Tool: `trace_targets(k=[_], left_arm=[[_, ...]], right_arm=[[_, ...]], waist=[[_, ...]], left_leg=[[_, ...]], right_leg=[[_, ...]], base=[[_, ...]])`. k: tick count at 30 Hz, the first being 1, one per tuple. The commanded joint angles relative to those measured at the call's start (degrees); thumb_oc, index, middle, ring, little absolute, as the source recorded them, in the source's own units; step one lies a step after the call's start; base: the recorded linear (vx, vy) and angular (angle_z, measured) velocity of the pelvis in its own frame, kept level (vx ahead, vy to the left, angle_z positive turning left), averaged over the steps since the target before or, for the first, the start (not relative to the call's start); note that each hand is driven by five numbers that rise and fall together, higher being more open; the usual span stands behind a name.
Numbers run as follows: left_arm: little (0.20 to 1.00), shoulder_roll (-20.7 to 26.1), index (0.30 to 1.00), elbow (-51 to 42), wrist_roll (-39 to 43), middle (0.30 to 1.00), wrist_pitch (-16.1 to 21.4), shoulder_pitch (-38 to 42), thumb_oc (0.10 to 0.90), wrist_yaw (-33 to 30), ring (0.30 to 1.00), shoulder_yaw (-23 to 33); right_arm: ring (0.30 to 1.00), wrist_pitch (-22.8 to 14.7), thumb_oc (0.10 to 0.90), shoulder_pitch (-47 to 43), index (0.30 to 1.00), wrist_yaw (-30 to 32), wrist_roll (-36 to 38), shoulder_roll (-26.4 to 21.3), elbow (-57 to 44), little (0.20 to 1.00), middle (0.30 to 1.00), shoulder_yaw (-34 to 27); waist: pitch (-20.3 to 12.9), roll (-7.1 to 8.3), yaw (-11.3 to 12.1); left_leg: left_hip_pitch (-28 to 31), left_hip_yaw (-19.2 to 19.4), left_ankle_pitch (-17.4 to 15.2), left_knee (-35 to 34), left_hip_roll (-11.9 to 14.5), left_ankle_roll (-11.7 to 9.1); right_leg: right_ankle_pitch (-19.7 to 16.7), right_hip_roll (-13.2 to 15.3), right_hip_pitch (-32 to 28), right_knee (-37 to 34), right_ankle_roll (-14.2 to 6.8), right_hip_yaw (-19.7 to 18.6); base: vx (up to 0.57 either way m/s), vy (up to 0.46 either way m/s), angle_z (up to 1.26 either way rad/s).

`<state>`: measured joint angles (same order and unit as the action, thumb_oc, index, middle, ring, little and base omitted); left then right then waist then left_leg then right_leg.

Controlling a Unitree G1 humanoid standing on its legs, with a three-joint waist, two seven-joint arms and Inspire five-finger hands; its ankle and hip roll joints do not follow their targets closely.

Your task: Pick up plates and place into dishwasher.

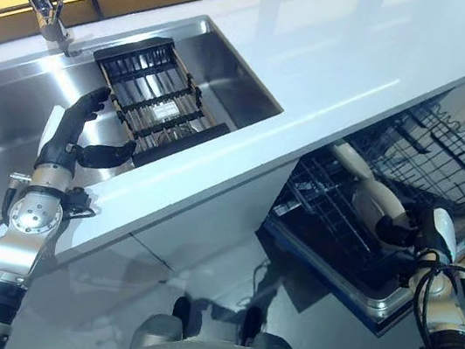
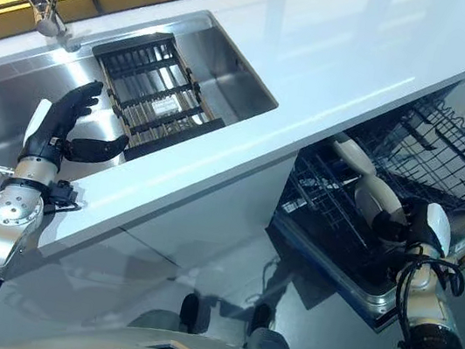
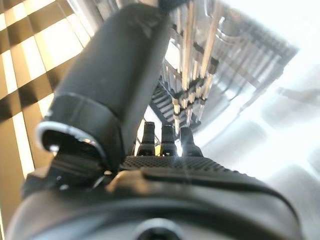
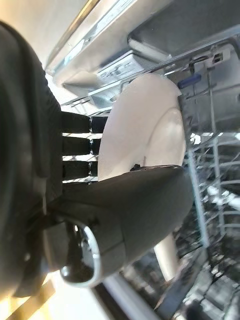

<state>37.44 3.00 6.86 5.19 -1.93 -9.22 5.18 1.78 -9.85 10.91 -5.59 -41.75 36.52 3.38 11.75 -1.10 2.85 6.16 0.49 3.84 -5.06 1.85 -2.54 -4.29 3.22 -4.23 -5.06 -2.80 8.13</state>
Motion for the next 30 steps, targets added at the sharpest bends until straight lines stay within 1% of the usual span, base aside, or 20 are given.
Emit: trace_targets(k=[1, 3, 4, 7, 12, 13, 14, 20, 22, 23, 26, 30], left_arm=[[0.9, 5.6, 0.9, 0.1, 0.8, 0.9, 3.6, 6.0, 0.8, -2.9, 0.9, 0.4], [0.9, 6.1, 0.9, -0.2, 1.1, 0.9, 3.2, 6.5, 0.8, -2.8, 0.9, 0.1], [0.9, 6.5, 0.9, -0.4, 1.2, 0.9, 2.9, 6.8, 0.8, -2.5, 0.9, -0.2], [0.9, 6.9, 0.9, -0.8, 1.5, 0.9, 2.6, 7.2, 0.8, -1.7, 0.9, -0.5], [0.9, 6.4, 0.9, -1.1, 1.3, 0.9, 2.8, 6.5, 0.8, -0.5, 0.9, -0.7], [0.9, 6.3, 0.9, -1.0, 1.3, 0.9, 3.0, 6.3, 0.8, -0.2, 0.9, -0.6], [0.9, 6.1, 0.9, -1.2, 1.3, 0.9, 2.8, 6.2, 0.8, -0.1, 0.9, -0.6], [0.9, 5.0, 0.9, -1.7, 0.8, 0.9, 3.0, 4.8, 0.8, 0.5, 0.9, -0.3], [0.9, 4.6, 0.9, -1.9, 0.7, 0.9, 3.0, 4.2, 0.8, 0.5, 0.9, 0.1], [0.9, 4.1, 0.9, -2.0, 0.3, 0.9, 3.2, 3.4, 0.8, 0.6, 0.9, 0.6], [0.9, 3.2, 0.9, -2.3, -0.1, 0.9, 3.6, 1.5, 0.8, 0.6, 0.9, 2.0], [0.9, 1.9, 0.9, -2.2, -0.6, 0.9, 4.4, -0.4, 0.8, 0.4, 0.9, 3.5]], right_arm=[[0.3, 4.7, 0.1, -7.6, 0.3, -5.1, 0.3, -5.3, 7.0, 0.2, 0.3, 6.2], [0.3, 5.5, 0.1, -8.5, 0.3, -6.5, 0.6, -5.6, 9.7, 0.2, 0.3, 7.3], [0.3, 7.1, 0.1, -9.4, 0.3, -8.4, 0.6, -5.5, 12.6, 0.2, 0.3, 8.1], [0.3, 7.8, 0.1, -10.1, 0.3, -10.2, 1.9, -5.1, 16.6, 0.2, 0.3, 8.9], [0.3, 9.2, 0.1, -9.3, 0.3, -11.1, 4.1, -3.5, 16.7, 0.2, 0.3, 7.7], [0.371, 9.2, 0.182, -9.0, 0.371, -11.3, 4.7, -3.2, 16.9, 0.282, 0.371, 7.4], [0.9, 9.4, 0.8, -8.7, 0.9, -11.3, 4.9, -2.9, 16.6, 0.9, 0.9, 7.1], [0.9, 9.7, 0.8, -6.6, 0.9, -10.8, 6.9, -1.4, 12.4, 0.9, 0.9, 5.6], [0.9, 9.8, 0.8, -5.2, 0.9, -10.5, 7.6, -0.9, 8.4, 0.9, 0.9, 4.8], [0.9, 10.3, 0.8, -4.0, 0.9, -10.0, 8.6, -0.4, 4.3, 0.9, 0.9, 4.3], [0.9, 10.2, 0.8, -0.5, 0.9, -9.2, 9.2, 0.8, -4.6, 0.9, 0.9, 2.6], [0.9, 7.9, 0.8, 3.6, 0.9, -8.6, 8.2, 3.1, -13.9, 0.9, 0.9, -0.5]], waist=[[1.1, 1.06, 2.0], [1.4, 1.11, 2.3], [1.5, 1.11, 2.7], [1.7, 0.97, 3.1], [1.6, 0.64, 3.2], [1.5, 0.58, 3.2], [1.4, 0.58, 3.2], [0.9, 0.48, 2.8], [0.7, 0.59, 2.5], [0.6, 0.66, 2.1], [0.3, 0.86, 1.3], [-0.1, 1.05, -0.1]], left_leg=[[-5.7, -1.1, -2.4, 3.8, -4.2, 1.7], [-5.9, -1.2, -2.2, 3.9, -4.1, 1.7], [-5.9, -1.4, -2.1, 4.0, -4.1, 1.6], [-5.9, -1.7, -1.9, 4.4, -4.0, 1.4], [-5.6, -1.8, -1.8, 4.8, -3.8, 1.2], [-5.5, -1.8, -1.8, 4.7, -3.8, 1.1], [-5.4, -1.8, -1.8, 4.9, -3.8, 1.1], [-4.3, -1.4, -1.7, 4.9, -3.7, 0.8], [-3.9, -1.2, -1.7, 4.8, -3.6, 0.7], [-3.5, -1.0, -1.7, 4.7, -3.6, 0.7], [-2.9, -0.5, -1.7, 4.3, -3.5, 0.8], [-2.2, 0.3, -1.8, 4.0, -3.4, 1.0]], right_leg=[[5.3, -1.3, 2.4, 7.9, -1.7, 1.5], [5.3, -1.4, 2.2, 7.8, -1.6, 1.8], [5.4, -1.5, 1.9, 7.8, -1.5, 2.1], [5.6, -1.6, 1.5, 7.8, -1.3, 2.5], [5.8, -1.6, 0.8, 7.9, -1.2, 2.7], [5.8, -1.6, 0.5, 7.9, -1.2, 2.7], [5.8, -1.7, 0.4, 7.8, -1.3, 2.6], [5.8, -1.8, -0.7, 7.8, -1.5, 2.4], [5.8, -1.9, -1.0, 7.8, -1.6, 2.3], [5.8, -1.9, -1.1, 7.8, -1.7, 2.1], [5.7, -2.0, -1.3, 7.8, -1.9, 1.8], [5.7, -2.2, -1.5, 7.8, -2.2, 1.0]], base=[[0.0, -0.06, 0.11], [0.04, -0.062, 0.05], [0.07, -0.063, 0.04], [0.06, -0.044, 0.03], [0.06, -0.006, 0.07], [0.06, 0.001, 0.02], [0.05, 0.003, 0.0], [0.05, 0.018, -0.03], [0.04, 0.025, -0.03], [0.03, 0.025, -0.06], [0.01, 0.029, -0.07], [0.0, 0.03, -0.07]])
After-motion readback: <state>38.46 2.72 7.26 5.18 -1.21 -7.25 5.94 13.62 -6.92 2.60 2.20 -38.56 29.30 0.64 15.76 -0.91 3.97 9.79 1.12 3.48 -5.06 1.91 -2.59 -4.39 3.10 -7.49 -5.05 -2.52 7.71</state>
